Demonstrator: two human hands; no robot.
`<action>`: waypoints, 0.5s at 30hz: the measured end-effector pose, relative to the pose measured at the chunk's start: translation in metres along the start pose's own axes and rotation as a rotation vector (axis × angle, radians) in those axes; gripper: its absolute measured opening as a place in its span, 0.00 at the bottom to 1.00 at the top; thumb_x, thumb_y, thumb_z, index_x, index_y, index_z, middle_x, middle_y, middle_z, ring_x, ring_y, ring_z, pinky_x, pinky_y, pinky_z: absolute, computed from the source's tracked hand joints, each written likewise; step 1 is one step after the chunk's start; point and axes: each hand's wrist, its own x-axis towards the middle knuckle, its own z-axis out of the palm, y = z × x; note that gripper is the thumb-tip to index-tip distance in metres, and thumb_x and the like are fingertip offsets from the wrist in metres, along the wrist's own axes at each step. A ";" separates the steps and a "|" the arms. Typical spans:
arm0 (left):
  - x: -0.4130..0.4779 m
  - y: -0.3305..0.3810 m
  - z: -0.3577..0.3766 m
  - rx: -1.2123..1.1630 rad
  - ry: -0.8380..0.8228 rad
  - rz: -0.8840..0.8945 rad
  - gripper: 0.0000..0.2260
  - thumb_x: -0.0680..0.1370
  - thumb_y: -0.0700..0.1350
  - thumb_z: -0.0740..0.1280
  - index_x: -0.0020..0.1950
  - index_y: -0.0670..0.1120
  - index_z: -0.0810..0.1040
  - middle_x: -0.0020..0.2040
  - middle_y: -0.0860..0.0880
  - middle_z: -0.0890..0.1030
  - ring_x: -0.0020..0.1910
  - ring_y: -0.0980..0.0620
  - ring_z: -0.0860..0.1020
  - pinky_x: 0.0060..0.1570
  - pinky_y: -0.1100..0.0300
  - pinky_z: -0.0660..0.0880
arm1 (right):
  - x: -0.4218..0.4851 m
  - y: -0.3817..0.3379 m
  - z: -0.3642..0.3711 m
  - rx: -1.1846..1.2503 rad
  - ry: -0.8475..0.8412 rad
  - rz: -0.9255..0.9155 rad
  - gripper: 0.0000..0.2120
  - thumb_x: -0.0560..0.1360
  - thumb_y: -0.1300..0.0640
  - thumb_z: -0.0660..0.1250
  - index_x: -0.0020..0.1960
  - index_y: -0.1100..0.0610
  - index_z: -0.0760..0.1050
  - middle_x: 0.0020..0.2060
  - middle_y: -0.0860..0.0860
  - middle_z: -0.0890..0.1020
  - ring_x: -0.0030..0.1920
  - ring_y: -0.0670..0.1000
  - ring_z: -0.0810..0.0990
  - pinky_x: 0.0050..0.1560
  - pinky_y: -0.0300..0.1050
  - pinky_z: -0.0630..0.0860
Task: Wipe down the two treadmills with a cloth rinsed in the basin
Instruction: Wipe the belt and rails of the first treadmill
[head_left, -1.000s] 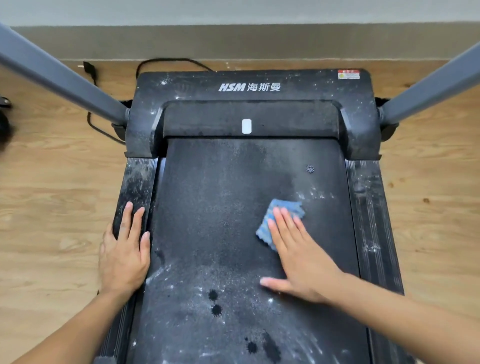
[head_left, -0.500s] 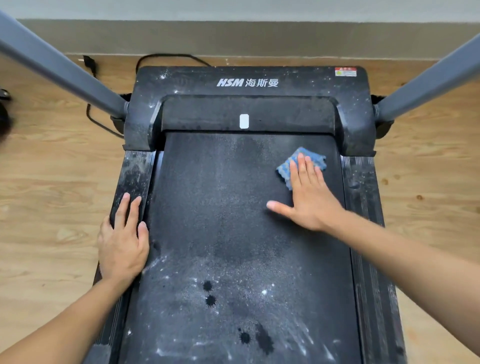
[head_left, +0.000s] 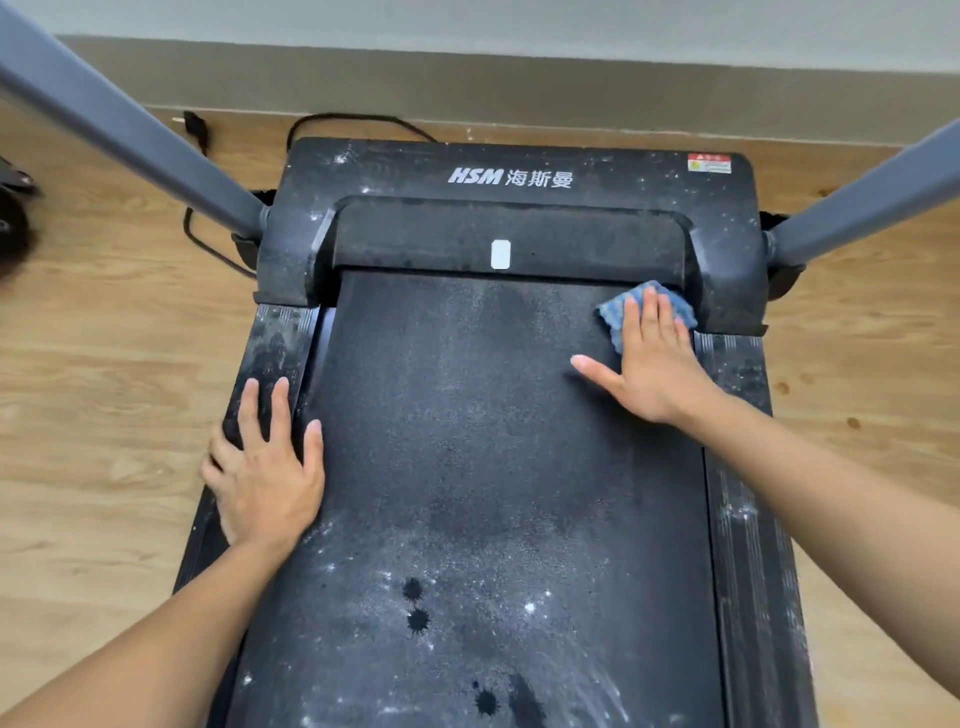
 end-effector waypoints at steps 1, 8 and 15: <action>0.000 0.000 0.001 0.004 0.003 -0.002 0.31 0.83 0.63 0.51 0.85 0.55 0.58 0.85 0.49 0.57 0.69 0.26 0.67 0.63 0.29 0.67 | 0.001 0.000 -0.003 0.020 -0.016 -0.008 0.61 0.68 0.18 0.41 0.84 0.62 0.35 0.83 0.60 0.36 0.83 0.59 0.34 0.83 0.57 0.38; 0.000 0.000 0.006 -0.010 0.018 0.011 0.31 0.83 0.63 0.50 0.85 0.55 0.57 0.86 0.48 0.56 0.68 0.25 0.68 0.62 0.29 0.67 | -0.184 0.006 0.108 -0.100 0.002 -0.308 0.61 0.73 0.18 0.51 0.82 0.69 0.50 0.82 0.69 0.49 0.83 0.68 0.47 0.79 0.64 0.52; 0.001 0.003 0.004 -0.010 0.006 0.000 0.31 0.83 0.64 0.49 0.85 0.55 0.57 0.86 0.48 0.55 0.69 0.25 0.67 0.64 0.29 0.66 | -0.163 -0.004 0.105 -0.055 0.007 -0.211 0.59 0.74 0.18 0.44 0.84 0.65 0.42 0.83 0.64 0.42 0.84 0.62 0.38 0.81 0.59 0.44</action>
